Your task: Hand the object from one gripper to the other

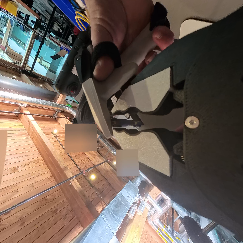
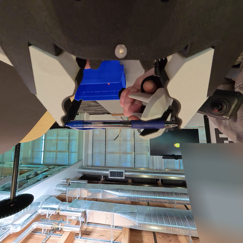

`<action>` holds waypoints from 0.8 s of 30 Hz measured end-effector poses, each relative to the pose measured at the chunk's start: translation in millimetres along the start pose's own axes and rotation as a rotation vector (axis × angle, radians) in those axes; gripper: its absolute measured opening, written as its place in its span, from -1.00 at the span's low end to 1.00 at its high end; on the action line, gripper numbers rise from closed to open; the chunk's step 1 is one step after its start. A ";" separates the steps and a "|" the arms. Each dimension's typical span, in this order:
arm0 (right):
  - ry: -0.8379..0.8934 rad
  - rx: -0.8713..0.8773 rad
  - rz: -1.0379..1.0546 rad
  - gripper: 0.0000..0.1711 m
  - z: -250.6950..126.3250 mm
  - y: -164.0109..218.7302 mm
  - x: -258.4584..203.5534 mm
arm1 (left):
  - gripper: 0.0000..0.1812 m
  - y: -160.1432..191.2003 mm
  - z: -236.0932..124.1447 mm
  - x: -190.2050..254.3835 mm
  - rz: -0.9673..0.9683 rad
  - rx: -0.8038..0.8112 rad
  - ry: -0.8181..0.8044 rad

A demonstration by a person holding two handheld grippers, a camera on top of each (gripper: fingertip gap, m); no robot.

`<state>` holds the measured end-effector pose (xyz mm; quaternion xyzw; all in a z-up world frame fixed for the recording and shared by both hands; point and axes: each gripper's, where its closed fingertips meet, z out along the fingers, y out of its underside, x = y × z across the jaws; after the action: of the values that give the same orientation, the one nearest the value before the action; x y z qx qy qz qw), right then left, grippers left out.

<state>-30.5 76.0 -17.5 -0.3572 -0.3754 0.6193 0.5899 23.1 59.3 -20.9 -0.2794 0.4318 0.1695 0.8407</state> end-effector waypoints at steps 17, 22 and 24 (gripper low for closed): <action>0.039 -0.014 -0.116 0.80 -13.5 -20.5 9.6 | -0.63 35.6 3.4 -21.5 -0.490 -0.070 0.145; 0.041 -0.050 -0.166 0.80 -14.6 -17.4 9.3 | -0.55 48.2 4.9 -23.3 -0.882 -0.088 0.285; 0.039 -0.064 -0.178 0.80 -13.9 -14.5 8.6 | -0.52 51.0 4.6 -25.4 -0.963 -0.087 0.311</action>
<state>-11.9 85.5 -11.0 -0.3533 -0.4136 0.5451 0.6379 -15.3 101.2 -14.4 -0.5035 0.3668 -0.2630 0.7367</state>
